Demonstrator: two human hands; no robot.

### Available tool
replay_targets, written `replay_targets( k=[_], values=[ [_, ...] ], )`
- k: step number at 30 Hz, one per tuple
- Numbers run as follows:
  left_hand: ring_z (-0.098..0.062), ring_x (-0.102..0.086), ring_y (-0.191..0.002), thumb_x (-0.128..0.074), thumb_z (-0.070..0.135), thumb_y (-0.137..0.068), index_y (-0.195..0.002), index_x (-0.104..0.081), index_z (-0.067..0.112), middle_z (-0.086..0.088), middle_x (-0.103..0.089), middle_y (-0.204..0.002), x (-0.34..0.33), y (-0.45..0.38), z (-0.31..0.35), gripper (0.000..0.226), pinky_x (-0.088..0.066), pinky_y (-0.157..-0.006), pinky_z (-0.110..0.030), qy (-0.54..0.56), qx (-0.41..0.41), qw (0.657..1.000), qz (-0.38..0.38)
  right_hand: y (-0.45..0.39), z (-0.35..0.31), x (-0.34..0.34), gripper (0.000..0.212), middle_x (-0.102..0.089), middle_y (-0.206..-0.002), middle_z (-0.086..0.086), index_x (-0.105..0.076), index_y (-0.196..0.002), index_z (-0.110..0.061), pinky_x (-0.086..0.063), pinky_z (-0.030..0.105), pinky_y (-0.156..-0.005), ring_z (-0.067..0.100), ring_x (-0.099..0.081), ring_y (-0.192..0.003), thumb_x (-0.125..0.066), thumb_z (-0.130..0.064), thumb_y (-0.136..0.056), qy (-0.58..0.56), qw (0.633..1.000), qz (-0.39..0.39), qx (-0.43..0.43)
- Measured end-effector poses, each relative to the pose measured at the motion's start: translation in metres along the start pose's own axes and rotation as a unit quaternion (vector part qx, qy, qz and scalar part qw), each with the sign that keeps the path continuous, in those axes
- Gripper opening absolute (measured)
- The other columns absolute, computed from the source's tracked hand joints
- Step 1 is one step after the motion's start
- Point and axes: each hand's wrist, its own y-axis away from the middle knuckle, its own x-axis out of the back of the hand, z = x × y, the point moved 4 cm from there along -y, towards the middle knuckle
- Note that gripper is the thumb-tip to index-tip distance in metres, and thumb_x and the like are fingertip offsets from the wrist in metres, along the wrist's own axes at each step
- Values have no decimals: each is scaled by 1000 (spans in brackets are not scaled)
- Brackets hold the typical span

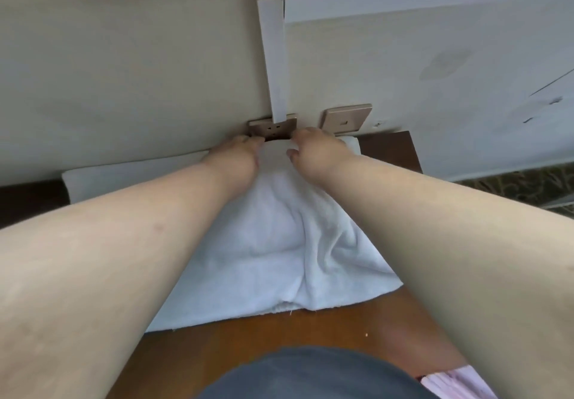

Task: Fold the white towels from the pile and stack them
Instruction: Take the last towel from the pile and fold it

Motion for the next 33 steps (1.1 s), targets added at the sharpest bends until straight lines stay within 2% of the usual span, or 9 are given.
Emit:
replay_targets(
  k=[4, 8, 13, 16, 18, 20, 26, 29, 33],
  values=[
    [-35, -43, -124, -45, 33, -97, -141, -42, 24, -14, -50, -137, -13, -9, -5, 45, -36, -102, -36, -32, 39, 998, 35, -20, 9, -4, 42, -52, -136, 5, -54, -131, -20, -36, 41, -102, 31, -40, -130, -46, -45, -98, 32, 999, -9, -33],
    [-33, -41, -116, -46, 43, -96, -127, -57, 23, -11, -53, -124, -13, -7, -8, 38, -33, -97, -36, -72, 16, 993, 89, -20, 10, -3, 35, -53, -130, 4, -62, -125, -28, -31, 39, -103, 32, -42, -125, -50, -41, -94, 49, 998, 39, 16],
    [-36, -54, -103, -50, 31, -96, -114, -61, 10, -16, -62, -114, 2, 15, -5, 30, -38, -80, -35, -56, -52, 990, 117, -3, -5, -4, 42, -55, -126, 3, -61, -128, -26, -34, 38, -97, 30, -44, -119, -57, -40, -88, 67, 986, 92, 122],
    [-35, -58, -90, -53, 27, -94, -112, -60, 11, -14, -64, -104, 15, 33, -5, 25, -41, -67, -35, -51, -82, 986, 137, 11, -18, 3, 29, -61, -104, 2, -63, -107, -18, -36, 31, -75, 27, -54, -101, -57, -36, -86, 53, 980, 86, 172],
    [-31, -57, -80, -54, 33, -94, -110, -57, 17, -6, -63, -96, 22, 46, -10, 23, -33, -58, -31, -46, -100, 983, 149, 25, -24, 8, 17, -55, -77, -7, -50, -92, -20, -28, 30, -55, 26, -57, -79, -54, -35, -86, 13, 980, 72, 187],
    [-24, -51, -72, -53, 46, -92, -106, -54, 24, 4, -58, -89, 26, 56, -18, 26, -29, -55, -30, -63, -107, 984, 128, 42, -28, 13, 14, -47, -66, -10, -40, -87, -24, -25, 31, -50, 24, -52, -67, -50, -33, -86, -7, 978, 78, 193],
    [-23, -56, -83, -53, 42, -95, -103, -59, 27, 1, -62, -93, 29, 84, -91, 18, -39, -64, -29, -120, 62, 991, -24, 78, -45, 25, 16, -55, -72, -4, -49, -100, -23, -47, 35, -57, 26, -55, -71, -45, -31, -87, -20, 985, 88, 150],
    [-22, -54, -79, -51, 41, -97, -95, -58, 23, 1, -60, -86, 37, 110, -113, 20, -35, -62, -30, -57, 108, 993, -11, 86, -52, 28, 18, -56, -75, -6, -51, -103, -25, -47, 32, -58, 20, -55, -73, -46, -30, -87, -47, 991, 70, 101],
    [-16, -55, -73, -39, 47, -98, -81, -50, 27, 6, -60, -82, 64, 149, -107, 28, -34, -55, -30, -12, 98, 994, 41, 97, -83, 38, 13, -58, -74, -11, -50, -92, -27, -30, 26, -49, 4, -51, -65, -47, -37, -85, -108, 989, 63, 81]
  ],
)
